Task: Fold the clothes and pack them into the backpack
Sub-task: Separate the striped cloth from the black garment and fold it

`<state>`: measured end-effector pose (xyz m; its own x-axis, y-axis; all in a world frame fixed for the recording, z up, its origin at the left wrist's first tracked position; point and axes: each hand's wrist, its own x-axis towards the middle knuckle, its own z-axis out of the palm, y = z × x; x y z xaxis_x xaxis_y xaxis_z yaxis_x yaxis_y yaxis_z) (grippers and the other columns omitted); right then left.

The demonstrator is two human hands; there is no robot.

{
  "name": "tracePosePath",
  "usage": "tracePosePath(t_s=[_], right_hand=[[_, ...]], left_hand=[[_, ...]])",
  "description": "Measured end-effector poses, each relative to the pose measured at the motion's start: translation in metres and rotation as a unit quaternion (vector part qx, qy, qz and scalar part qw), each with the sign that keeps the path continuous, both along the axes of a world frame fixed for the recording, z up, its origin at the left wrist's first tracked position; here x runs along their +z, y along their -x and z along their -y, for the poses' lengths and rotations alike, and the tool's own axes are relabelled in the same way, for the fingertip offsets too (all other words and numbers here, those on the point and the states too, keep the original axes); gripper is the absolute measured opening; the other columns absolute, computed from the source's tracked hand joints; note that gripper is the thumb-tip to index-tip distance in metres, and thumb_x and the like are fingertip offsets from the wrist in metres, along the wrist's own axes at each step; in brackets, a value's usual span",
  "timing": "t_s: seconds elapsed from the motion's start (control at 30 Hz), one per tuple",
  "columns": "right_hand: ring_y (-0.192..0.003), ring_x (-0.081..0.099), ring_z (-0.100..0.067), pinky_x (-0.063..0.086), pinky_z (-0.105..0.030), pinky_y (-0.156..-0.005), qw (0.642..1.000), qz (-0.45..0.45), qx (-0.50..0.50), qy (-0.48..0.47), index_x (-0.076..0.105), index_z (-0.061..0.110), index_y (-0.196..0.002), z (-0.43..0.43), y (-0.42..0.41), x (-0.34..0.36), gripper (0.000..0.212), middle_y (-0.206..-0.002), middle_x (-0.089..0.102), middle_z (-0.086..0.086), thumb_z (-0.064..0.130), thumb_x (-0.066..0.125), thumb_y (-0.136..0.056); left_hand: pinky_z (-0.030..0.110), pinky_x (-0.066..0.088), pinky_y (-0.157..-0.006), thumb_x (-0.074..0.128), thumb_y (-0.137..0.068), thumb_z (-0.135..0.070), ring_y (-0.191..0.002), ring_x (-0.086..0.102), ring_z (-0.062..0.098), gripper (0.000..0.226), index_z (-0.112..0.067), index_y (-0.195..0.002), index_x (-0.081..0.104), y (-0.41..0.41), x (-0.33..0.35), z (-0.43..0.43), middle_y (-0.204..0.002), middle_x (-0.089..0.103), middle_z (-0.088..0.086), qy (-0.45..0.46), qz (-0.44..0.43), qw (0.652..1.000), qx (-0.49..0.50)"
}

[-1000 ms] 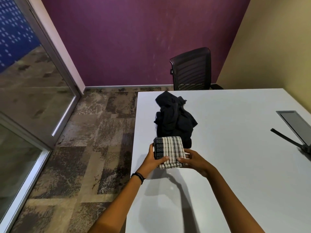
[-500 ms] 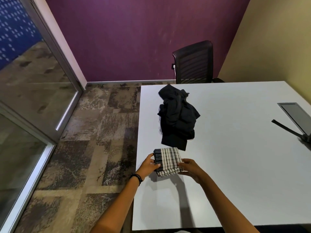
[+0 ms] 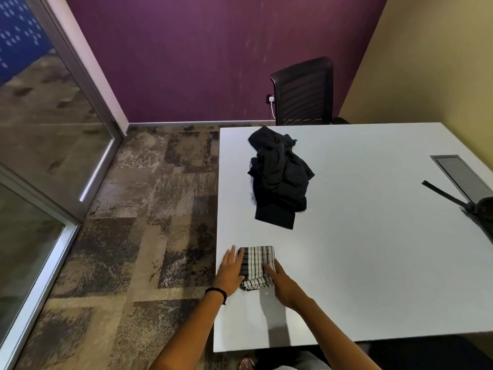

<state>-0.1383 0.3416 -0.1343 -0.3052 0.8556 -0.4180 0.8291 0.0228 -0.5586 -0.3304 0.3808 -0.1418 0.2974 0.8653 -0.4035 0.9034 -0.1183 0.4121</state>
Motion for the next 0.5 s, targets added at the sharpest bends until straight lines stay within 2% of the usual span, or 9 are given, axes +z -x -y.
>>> tracePosePath(t_s=[0.07, 0.17, 0.23, 0.33, 0.4, 0.5], right_hand=[[-0.146, -0.003, -0.028, 0.015, -0.037, -0.118, 0.997, 0.063, 0.038, -0.023, -0.004, 0.009, -0.149, 0.007, 0.003, -0.006, 0.072, -0.153, -0.022, -0.013, -0.01, 0.034, -0.09], [-0.145, -0.015, -0.024, 0.003, -0.044, -0.117, 0.988, 0.136, 0.056, -0.048, -0.006, 0.009, -0.149, 0.012, 0.004, -0.007, 0.069, -0.141, -0.033, -0.005, -0.006, 0.031, -0.092], [-0.145, -0.013, -0.02, 0.002, -0.044, -0.117, 0.983, 0.158, 0.081, -0.04, -0.006, 0.008, -0.148, 0.013, 0.001, -0.009, 0.068, -0.138, -0.032, -0.001, -0.005, 0.028, -0.092], [-0.145, -0.012, -0.018, 0.004, -0.045, -0.117, 0.979, 0.174, 0.107, -0.006, -0.007, 0.009, -0.148, 0.014, -0.007, -0.013, 0.068, -0.152, -0.025, 0.0, -0.005, 0.029, -0.092], [-0.145, -0.012, -0.016, 0.007, -0.046, -0.117, 0.981, 0.161, 0.11, 0.021, -0.007, 0.01, -0.149, 0.012, -0.01, -0.015, 0.068, -0.156, -0.018, 0.0, -0.003, 0.03, -0.093], [-0.146, -0.012, -0.017, 0.011, -0.047, -0.118, 0.983, 0.128, 0.123, 0.047, -0.006, 0.01, -0.149, 0.005, -0.014, -0.017, 0.068, -0.154, -0.019, 0.004, -0.001, 0.033, -0.094]], left_hand=[[0.035, 0.005, -0.12, 0.046, -0.095, -0.005, -0.146, -0.011, 0.026, 0.074, -0.021, -0.151, 0.001, 0.0, -0.003, 0.002, -0.158, -0.016, 0.006, -0.056, -0.023, 0.996, -0.063], [0.034, 0.001, -0.118, 0.041, -0.096, -0.005, -0.146, -0.012, 0.022, 0.069, -0.021, -0.151, 0.003, -0.004, -0.005, 0.005, -0.158, -0.014, 0.004, -0.062, -0.036, 0.99, -0.124], [0.036, 0.0, -0.118, 0.04, -0.099, -0.013, -0.146, -0.012, 0.023, 0.063, -0.018, -0.151, 0.005, -0.004, -0.006, 0.005, -0.158, -0.012, 0.006, -0.042, -0.055, 0.988, -0.137], [0.039, 0.005, -0.118, 0.037, -0.101, -0.023, -0.146, -0.011, 0.023, 0.06, -0.017, -0.152, 0.006, -0.004, -0.005, 0.005, -0.159, -0.01, 0.006, -0.002, -0.083, 0.984, -0.155], [0.042, 0.009, -0.118, 0.037, -0.101, -0.027, -0.147, -0.01, 0.023, 0.061, -0.018, -0.152, 0.005, -0.002, -0.006, 0.005, -0.159, -0.011, 0.006, 0.015, -0.098, 0.981, -0.166], [0.044, 0.016, -0.117, 0.039, -0.1, -0.026, -0.147, -0.01, 0.022, 0.063, -0.018, -0.152, 0.004, 0.0, -0.003, 0.003, -0.159, -0.011, 0.005, 0.042, -0.104, 0.978, -0.175]])
